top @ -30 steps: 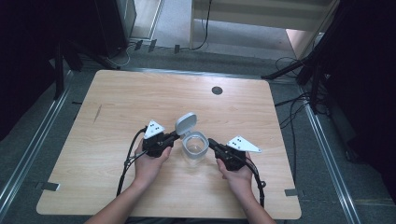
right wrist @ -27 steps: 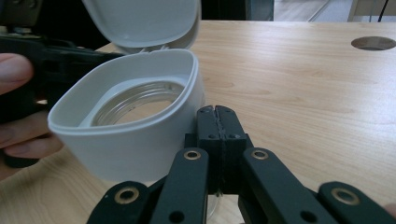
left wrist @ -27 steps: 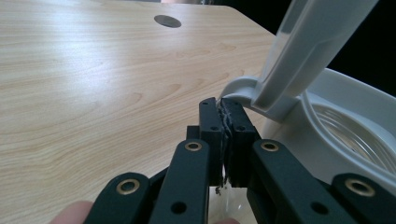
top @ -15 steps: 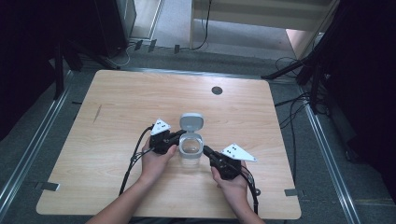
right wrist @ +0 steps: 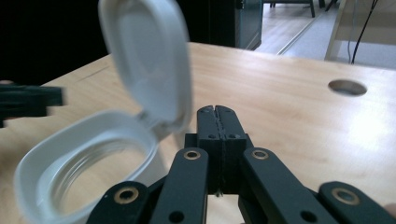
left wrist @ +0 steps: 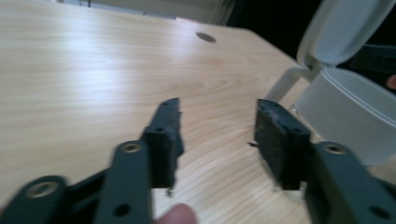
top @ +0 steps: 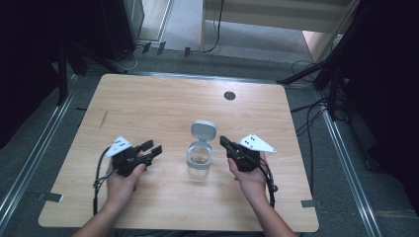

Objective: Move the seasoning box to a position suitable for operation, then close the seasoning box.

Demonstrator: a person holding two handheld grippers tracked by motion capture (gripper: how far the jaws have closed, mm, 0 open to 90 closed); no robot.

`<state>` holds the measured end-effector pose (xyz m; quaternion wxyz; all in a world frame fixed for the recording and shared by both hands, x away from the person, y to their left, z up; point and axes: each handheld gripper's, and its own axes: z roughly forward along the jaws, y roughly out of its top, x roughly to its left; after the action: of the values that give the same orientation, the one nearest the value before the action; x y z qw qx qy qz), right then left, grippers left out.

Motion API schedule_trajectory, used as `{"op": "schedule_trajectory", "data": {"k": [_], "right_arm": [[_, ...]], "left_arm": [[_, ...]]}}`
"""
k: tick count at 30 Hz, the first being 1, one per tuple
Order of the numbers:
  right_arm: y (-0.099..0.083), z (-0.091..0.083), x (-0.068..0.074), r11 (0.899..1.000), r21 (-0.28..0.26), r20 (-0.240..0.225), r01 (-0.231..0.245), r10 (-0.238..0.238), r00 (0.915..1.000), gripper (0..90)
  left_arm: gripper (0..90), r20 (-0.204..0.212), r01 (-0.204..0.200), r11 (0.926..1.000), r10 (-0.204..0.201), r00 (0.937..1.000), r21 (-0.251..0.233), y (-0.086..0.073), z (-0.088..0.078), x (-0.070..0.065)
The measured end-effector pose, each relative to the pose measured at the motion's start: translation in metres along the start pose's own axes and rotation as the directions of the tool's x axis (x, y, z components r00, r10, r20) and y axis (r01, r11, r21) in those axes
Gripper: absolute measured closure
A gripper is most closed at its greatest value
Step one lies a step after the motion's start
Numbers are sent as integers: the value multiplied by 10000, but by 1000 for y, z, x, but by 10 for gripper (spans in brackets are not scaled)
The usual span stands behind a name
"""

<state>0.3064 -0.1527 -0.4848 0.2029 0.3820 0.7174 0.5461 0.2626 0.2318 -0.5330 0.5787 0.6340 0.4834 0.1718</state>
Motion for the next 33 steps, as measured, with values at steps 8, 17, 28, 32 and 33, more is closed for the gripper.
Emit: {"op": "schedule_trajectory", "data": {"k": [8,17,28,32,33], "right_arm": [[24,18,-20,9994,-58,140,-343,344,9993,900],[53,34,-21,9999,-78,-479,-105,101,9988,900],[43,17,9,9977,-31,-1449,675,-672,9872,900],[35,3,12,9974,-121,-1395,716,-726,9876,900],[35,3,12,9974,-121,-1395,716,-726,9876,900]], "left_arm": [[308,-1457,-101,9998,73,9893,-181,-8,-54,40],[312,-2287,-105,9999,73,9735,-129,-15,-62,58],[317,-2215,742,9965,-807,9718,-372,-14,-63,69],[317,-2237,675,9971,-735,9719,-343,-14,-63,69],[317,-2237,675,9971,-735,9719,-343,-14,-63,69]]}}
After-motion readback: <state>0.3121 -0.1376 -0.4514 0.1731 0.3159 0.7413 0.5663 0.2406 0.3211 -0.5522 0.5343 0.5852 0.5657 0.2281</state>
